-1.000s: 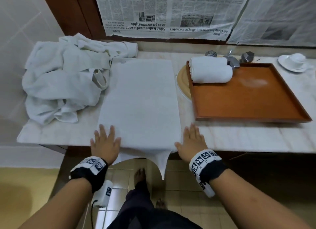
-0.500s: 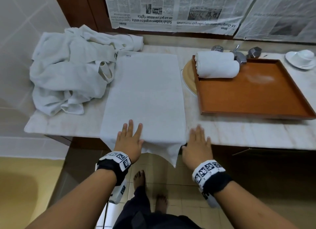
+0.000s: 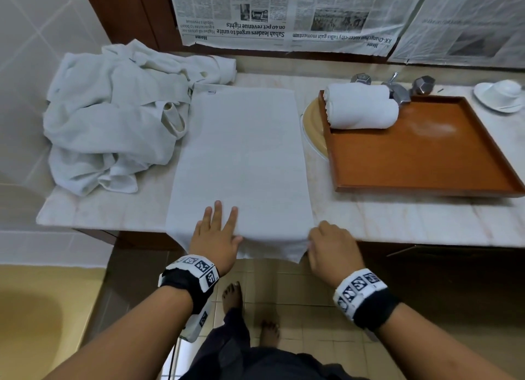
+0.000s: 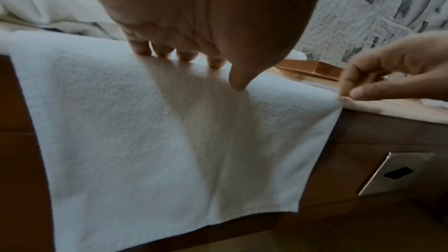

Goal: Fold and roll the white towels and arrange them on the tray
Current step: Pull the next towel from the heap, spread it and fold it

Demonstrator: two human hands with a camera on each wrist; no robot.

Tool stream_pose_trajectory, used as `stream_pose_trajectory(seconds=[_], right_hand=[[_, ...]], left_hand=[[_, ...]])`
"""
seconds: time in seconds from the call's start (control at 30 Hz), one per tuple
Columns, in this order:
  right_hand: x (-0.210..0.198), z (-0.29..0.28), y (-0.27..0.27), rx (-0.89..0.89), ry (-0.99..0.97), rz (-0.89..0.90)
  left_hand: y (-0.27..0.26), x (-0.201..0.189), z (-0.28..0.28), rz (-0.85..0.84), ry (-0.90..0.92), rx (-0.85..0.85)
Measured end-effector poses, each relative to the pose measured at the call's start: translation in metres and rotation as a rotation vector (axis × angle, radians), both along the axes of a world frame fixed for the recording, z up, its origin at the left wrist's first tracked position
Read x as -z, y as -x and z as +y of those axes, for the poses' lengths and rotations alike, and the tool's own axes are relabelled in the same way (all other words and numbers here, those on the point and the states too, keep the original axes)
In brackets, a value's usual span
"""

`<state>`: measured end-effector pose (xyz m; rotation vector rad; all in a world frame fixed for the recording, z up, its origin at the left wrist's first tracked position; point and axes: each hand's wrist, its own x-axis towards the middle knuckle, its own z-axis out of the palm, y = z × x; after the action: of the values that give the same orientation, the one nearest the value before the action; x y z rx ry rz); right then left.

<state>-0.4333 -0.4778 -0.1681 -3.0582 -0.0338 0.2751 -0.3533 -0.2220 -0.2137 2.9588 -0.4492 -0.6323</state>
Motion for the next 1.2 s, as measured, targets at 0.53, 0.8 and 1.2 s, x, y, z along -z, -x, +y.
stream_pose_trajectory(seconds=[0.53,0.8,1.2], right_hand=[[0.011,0.071,-0.083,0.045,-0.195,0.161],[0.022,0.051,-0.124,0.227,-0.164,0.391],[0.019,0.072,-0.186,0.124,-0.122,0.407]], left_hand=[[-0.03,-0.01,0.043,-0.053,0.09,-0.109],[-0.085,-0.007,0.087,0.117,0.004,-0.091],[-0.16,-0.009,0.06,0.109,0.069,0.202]])
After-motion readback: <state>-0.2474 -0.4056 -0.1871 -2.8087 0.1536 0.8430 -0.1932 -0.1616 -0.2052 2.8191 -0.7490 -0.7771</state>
